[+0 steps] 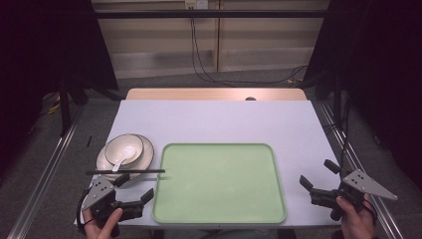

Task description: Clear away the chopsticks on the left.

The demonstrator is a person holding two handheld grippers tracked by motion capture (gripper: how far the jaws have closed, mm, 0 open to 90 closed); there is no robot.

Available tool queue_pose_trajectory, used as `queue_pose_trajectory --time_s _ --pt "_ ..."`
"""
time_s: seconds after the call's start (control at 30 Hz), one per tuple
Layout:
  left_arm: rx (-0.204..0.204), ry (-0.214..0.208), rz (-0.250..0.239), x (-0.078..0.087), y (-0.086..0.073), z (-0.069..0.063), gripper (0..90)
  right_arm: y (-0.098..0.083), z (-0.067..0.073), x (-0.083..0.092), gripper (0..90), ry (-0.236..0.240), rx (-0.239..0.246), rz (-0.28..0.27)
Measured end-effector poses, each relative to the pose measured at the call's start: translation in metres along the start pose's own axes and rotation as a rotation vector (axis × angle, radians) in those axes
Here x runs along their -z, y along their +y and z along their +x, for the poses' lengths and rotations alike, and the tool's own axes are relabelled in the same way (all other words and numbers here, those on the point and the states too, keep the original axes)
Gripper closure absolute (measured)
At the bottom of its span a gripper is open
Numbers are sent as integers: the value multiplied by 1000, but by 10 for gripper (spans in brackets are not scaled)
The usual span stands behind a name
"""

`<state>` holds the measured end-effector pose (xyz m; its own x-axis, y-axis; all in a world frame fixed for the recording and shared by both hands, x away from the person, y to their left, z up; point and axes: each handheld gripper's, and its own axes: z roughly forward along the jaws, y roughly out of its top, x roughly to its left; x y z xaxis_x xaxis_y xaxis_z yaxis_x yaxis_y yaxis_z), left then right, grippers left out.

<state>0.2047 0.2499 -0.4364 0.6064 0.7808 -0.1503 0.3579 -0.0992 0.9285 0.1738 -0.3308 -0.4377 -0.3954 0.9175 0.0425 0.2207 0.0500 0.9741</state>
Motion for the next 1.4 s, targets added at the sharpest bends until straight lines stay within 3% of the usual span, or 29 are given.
queue_pose_trajectory --time_s 0.33,0.7,0.87,1.2,1.3,1.4 --pt "5 -22 -1 2 1 4 24 0 0 0 6 4 15 -5" --pt "-39 -29 14 5 4 4 31 0 1 -3 7 14 10 -5" --pt "-61 -52 32 9 4 4 32 0 2 -3 9 18 21 -4" --pt "-61 -108 48 24 10 13 51 0 4 0 8 20 25 -5" --pt "-57 -101 52 29 10 19 51 0 4 1 8 15 25 -11" --pt "-94 -99 59 34 10 25 51 0 4 1 9 18 27 -8"
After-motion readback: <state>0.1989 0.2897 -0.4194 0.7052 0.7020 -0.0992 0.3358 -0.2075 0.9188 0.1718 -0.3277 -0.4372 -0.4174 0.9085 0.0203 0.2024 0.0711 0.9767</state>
